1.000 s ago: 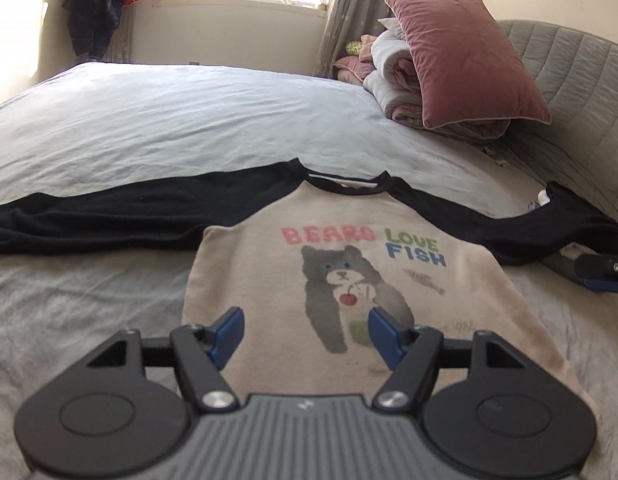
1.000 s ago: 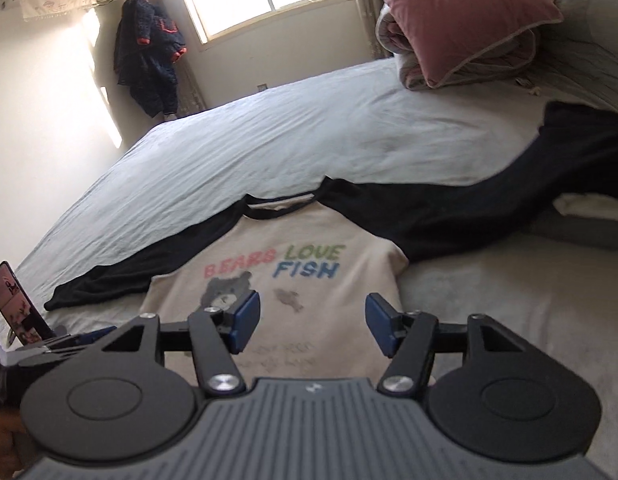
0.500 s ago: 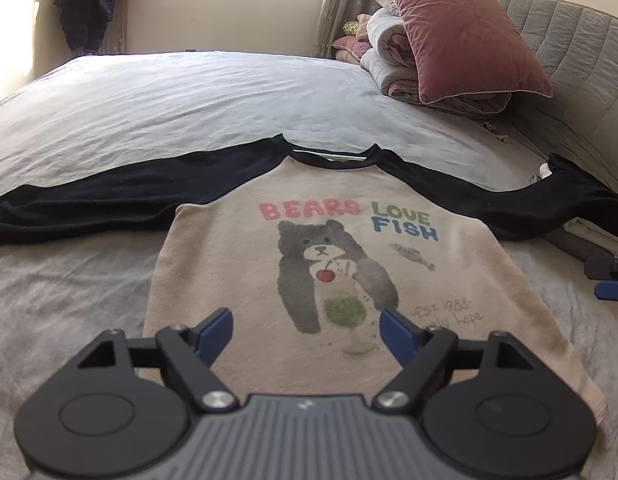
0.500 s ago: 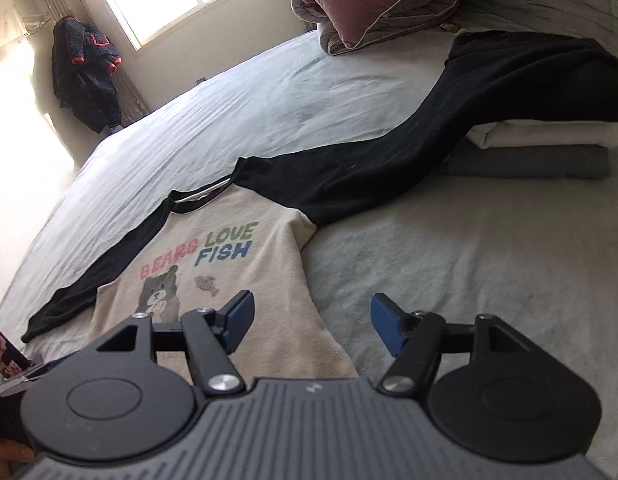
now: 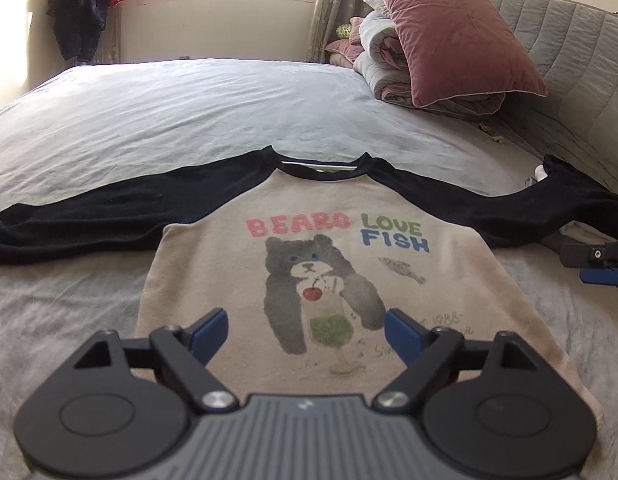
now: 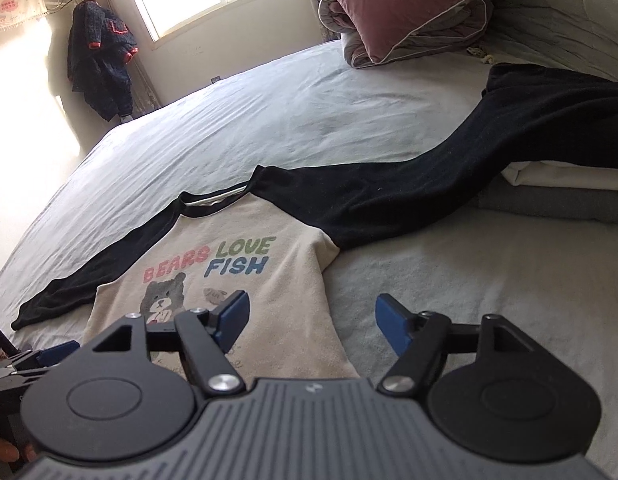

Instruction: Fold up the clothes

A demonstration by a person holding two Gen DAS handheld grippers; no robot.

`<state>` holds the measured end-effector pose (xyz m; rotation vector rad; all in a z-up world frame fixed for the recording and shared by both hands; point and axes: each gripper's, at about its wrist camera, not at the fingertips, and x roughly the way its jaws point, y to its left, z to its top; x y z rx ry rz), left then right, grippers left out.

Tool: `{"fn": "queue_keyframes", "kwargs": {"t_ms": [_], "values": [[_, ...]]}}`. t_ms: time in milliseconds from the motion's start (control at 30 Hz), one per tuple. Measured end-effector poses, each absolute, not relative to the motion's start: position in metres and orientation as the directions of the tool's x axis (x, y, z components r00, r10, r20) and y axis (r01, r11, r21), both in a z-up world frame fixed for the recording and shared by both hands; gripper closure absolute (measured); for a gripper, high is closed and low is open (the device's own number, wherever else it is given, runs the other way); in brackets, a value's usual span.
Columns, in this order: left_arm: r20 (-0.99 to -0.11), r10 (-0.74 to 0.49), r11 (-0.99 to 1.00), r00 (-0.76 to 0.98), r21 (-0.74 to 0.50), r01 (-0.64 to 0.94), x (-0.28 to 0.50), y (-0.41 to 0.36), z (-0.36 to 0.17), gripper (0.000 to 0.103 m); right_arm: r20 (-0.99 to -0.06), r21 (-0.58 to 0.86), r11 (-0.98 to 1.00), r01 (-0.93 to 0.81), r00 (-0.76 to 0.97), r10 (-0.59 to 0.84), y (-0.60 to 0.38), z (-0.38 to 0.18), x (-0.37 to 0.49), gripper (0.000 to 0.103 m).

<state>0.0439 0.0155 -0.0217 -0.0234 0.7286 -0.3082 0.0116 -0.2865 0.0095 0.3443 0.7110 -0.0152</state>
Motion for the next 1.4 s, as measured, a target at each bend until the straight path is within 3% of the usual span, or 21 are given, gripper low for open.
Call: {"fn": "queue_keyframes", "kwargs": {"t_ms": [933, 1233, 1400], "values": [[-0.646, -0.275, 0.961, 0.712, -0.214, 0.177, 0.072, 0.039, -0.020, 0.016, -0.649, 0.222, 0.958, 0.181, 0.761, 0.006, -0.299, -0.008, 0.047, 0.028], [-0.639, -0.259, 0.962, 0.725, -0.241, 0.130, 0.082, 0.045, -0.021, 0.016, -0.609, 0.226, 0.950, 0.213, 0.792, -0.033, -0.308, -0.002, 0.051, 0.027], [-0.645, -0.239, 0.967, 0.725, -0.223, 0.120, 0.085, 0.044, -0.026, 0.003, -0.599, 0.208, 0.954, 0.217, 0.799, -0.051, -0.310, -0.003, 0.057, 0.026]]}}
